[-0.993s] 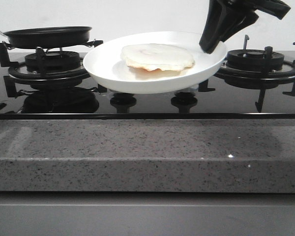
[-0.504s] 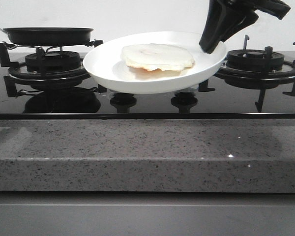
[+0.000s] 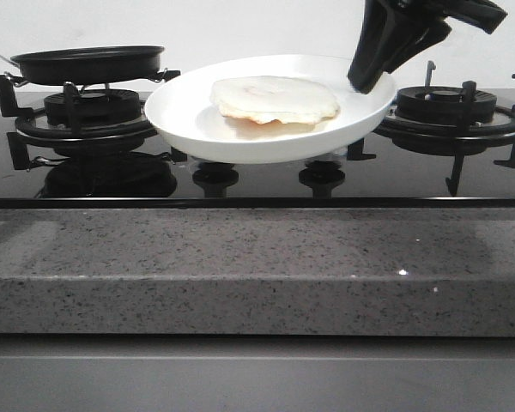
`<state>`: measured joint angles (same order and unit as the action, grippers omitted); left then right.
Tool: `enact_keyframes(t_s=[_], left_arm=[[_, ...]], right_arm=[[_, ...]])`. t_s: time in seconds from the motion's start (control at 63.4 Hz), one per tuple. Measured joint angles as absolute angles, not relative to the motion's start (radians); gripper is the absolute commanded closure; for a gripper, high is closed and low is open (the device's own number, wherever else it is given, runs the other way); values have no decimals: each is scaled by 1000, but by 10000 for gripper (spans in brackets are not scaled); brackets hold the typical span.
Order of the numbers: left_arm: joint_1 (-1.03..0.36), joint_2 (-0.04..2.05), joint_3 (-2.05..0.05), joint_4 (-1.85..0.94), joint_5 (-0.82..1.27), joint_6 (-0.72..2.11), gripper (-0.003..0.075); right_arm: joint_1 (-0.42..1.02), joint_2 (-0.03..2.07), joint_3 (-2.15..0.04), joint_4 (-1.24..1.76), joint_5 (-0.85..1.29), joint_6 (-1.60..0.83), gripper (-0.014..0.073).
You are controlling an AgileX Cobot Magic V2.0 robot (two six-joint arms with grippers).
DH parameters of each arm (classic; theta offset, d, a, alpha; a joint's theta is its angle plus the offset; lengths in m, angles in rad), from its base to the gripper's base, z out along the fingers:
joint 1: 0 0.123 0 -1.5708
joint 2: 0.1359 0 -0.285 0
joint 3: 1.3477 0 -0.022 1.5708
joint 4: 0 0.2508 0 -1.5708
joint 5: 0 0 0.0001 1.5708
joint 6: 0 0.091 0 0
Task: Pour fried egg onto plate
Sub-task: 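Release the pan handle and withdraw the left gripper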
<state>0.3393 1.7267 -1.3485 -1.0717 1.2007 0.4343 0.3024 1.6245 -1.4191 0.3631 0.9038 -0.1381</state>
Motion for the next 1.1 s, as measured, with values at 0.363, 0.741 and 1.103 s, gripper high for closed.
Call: enact_keyframes(t_s=[0.363, 0.741, 1.103], left_arm=[[339, 1616, -1346, -966, 1208, 414, 741], [184, 1265, -1215, -752, 1090, 447, 741], [-18, 730, -862, -454, 635, 451, 741]], right_arm=[[302, 1625, -1419, 363, 904, -138, 711], [302, 1625, -1419, 363, 904, -138, 711], [302, 1625, -1419, 363, 904, -138, 711]])
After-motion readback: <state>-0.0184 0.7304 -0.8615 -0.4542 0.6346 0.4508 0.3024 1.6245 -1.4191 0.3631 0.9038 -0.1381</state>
